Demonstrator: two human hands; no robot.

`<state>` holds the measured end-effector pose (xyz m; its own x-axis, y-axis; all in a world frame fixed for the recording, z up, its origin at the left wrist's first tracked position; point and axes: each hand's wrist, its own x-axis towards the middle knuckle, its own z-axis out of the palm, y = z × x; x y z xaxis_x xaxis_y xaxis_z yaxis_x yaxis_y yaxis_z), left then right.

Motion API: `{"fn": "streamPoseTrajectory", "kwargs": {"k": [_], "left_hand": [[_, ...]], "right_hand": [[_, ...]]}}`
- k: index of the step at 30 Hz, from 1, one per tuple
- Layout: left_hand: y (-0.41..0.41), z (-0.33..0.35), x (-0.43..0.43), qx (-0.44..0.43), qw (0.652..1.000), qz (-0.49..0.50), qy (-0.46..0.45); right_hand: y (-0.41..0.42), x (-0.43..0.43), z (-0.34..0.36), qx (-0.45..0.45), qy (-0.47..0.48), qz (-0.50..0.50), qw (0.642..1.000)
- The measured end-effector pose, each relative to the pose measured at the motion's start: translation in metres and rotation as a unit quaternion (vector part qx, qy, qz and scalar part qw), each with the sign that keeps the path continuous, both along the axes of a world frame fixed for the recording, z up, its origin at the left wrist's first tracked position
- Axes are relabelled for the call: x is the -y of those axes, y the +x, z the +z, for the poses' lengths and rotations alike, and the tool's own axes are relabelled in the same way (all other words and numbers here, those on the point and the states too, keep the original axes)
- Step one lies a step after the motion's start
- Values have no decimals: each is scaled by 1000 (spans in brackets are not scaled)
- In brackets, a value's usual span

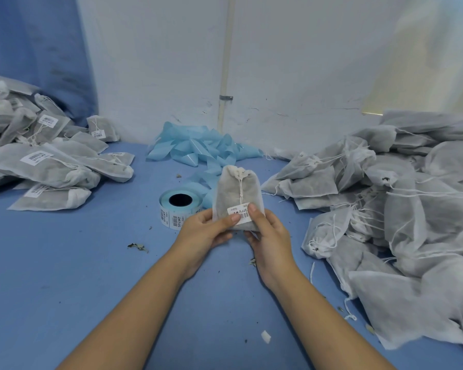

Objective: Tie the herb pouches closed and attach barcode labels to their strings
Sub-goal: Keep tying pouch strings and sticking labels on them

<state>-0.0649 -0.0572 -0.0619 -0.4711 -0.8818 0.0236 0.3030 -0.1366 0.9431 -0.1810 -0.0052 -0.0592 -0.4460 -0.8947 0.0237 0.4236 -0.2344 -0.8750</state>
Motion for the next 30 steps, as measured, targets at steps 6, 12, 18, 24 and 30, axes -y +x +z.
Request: {"fn": "streamPoseTrajectory", "kwargs": {"k": [6, 12, 18, 24, 30], "left_hand": [[-1, 4, -1, 33, 999, -2, -4], [-1, 17, -6, -79, 996, 50, 6], [13, 41, 10, -364, 923, 50, 111], [4, 32, -1, -197, 980, 8, 30], [-24, 36, -28, 108, 973, 42, -201]], "right_hand": [[-4, 0, -1, 7, -6, -7, 1000], [-4, 2, -2, -17, 27, -8, 999], [-7, 4, -3, 14, 42, -13, 999], [-11, 6, -6, 57, 42, -9, 997], [-16, 8, -6, 141, 11, 13, 990]]}}
